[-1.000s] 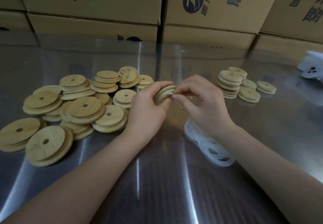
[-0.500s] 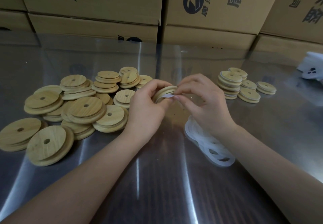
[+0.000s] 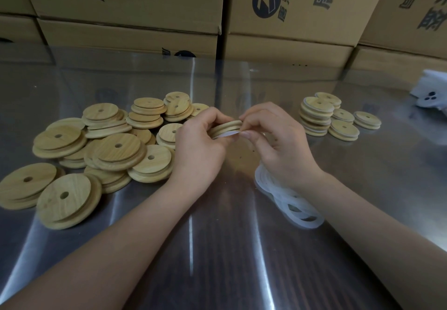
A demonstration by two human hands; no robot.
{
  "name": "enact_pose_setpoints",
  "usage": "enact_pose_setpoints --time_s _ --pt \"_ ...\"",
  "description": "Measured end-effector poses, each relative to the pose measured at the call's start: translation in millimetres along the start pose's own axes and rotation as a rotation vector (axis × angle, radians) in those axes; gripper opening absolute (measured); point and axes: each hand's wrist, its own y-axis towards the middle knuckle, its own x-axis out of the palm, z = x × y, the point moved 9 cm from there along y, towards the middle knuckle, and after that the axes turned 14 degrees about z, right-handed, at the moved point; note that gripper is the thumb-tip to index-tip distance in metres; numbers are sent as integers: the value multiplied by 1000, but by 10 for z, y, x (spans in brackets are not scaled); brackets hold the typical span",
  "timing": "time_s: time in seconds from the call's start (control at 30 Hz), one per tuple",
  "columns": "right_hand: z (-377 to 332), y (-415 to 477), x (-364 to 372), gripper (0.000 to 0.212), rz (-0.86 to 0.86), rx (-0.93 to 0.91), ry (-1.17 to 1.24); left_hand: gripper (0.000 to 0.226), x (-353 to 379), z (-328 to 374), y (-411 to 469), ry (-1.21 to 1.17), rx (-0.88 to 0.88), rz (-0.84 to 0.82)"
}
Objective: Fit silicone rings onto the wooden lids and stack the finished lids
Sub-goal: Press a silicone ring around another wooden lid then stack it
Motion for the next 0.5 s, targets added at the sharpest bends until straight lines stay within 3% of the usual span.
enact_pose_setpoints --time_s 0.5 --pt "40 16 -25 9 8 73 39 34 -12 36 10 68 42 -2"
